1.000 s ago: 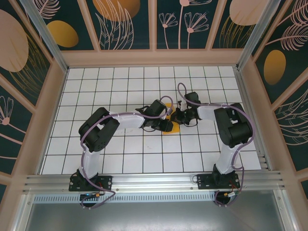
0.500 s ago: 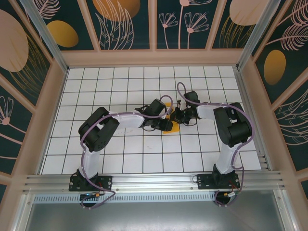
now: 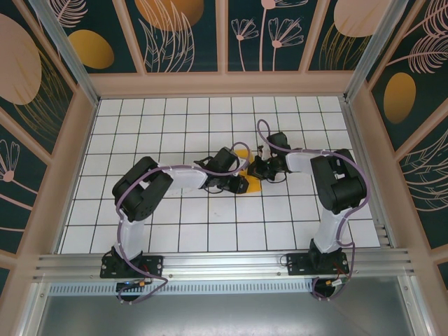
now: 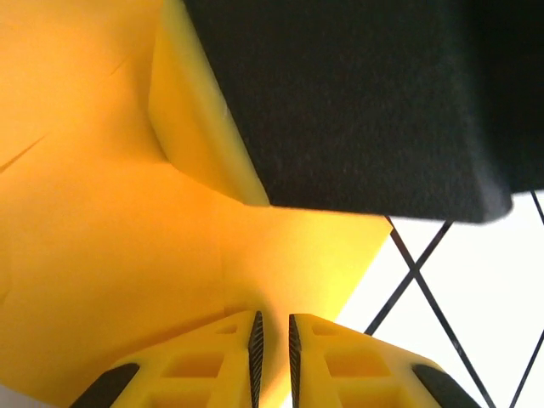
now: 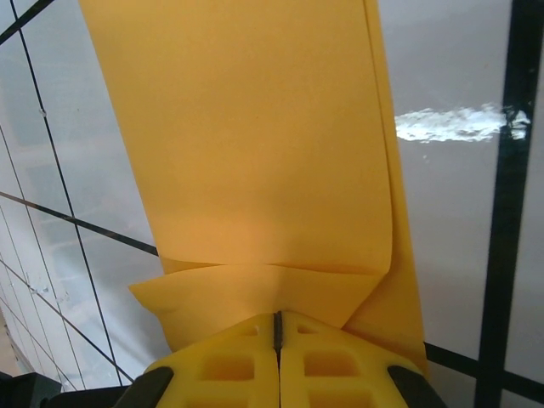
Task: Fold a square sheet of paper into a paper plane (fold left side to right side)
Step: Fold the triangle a second time at the center of the table.
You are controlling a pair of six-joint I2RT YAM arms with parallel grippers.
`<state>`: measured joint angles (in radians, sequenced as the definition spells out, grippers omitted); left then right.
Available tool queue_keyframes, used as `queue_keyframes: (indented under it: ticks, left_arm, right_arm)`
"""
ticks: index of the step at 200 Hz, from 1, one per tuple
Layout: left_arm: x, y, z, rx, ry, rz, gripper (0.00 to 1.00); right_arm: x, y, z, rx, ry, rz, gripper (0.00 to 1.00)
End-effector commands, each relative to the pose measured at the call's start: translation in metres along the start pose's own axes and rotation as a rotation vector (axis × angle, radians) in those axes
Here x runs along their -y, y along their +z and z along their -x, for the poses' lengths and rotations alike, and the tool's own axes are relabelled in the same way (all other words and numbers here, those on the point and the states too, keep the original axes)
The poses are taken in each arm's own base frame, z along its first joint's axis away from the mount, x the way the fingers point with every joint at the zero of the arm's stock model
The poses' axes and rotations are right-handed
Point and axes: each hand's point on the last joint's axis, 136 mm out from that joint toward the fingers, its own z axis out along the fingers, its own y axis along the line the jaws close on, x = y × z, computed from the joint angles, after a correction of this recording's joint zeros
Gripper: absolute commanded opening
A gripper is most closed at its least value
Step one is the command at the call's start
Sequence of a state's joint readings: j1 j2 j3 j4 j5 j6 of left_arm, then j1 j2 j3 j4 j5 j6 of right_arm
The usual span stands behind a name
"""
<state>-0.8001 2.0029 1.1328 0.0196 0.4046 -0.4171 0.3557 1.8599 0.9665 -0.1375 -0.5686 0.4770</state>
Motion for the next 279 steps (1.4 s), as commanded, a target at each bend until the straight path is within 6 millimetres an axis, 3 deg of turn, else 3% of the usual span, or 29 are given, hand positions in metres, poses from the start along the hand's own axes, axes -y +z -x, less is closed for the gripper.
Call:
queue_keyframes:
  ticks: [1,47,69,78,139,183,206,222,251,257,262,279]
  left_arm:
    - [-0.012,-0.004,-0.047,-0.137,-0.016,0.016,0.21]
    - [-0.012,-0.010,-0.067,-0.167,-0.013,-0.007,0.20]
    - [-0.009,-0.013,-0.066,-0.157,-0.015,-0.020,0.20]
    - [-0.014,-0.014,-0.078,-0.175,-0.027,-0.012,0.20]
    - [-0.013,-0.026,-0.079,-0.138,-0.049,-0.003,0.20]
    - [0.005,-0.062,-0.041,-0.005,-0.052,-0.059,0.27]
    - [0.003,-0.086,-0.014,0.095,-0.082,-0.070,0.46]
    - [-0.002,-0.096,0.004,0.154,-0.117,-0.077,0.50]
    - [-0.005,-0.096,0.035,0.200,-0.139,-0.109,0.61]
    - [-0.010,-0.084,0.030,0.168,-0.150,-0.109,0.62]
    - [-0.005,-0.084,0.043,0.181,-0.134,-0.130,0.62]
    - [0.002,-0.073,0.053,0.165,-0.121,-0.187,0.63]
  right_arm:
    - [0.028,0.004,-0.005,-0.013,0.036,-0.122,0.08]
    - [0.027,0.003,-0.003,-0.012,0.037,-0.124,0.08]
    - [0.026,0.003,-0.003,-0.013,0.036,-0.124,0.08]
    - [0.026,0.003,-0.003,-0.012,0.036,-0.122,0.08]
    - [0.013,0.003,-0.002,-0.007,0.021,-0.045,0.09]
    - [-0.016,-0.015,0.014,0.055,-0.037,0.029,0.11]
    - [-0.037,-0.036,0.027,0.120,-0.089,0.067,0.18]
    - [-0.046,-0.051,0.033,0.167,-0.120,0.077,0.27]
    - [-0.040,-0.077,0.041,0.248,-0.143,0.036,0.44]
    - [-0.038,-0.081,0.041,0.260,-0.142,0.034,0.47]
    - [-0.036,-0.085,0.041,0.270,-0.142,0.036,0.48]
    - [-0.027,-0.090,0.038,0.285,-0.127,0.034,0.52]
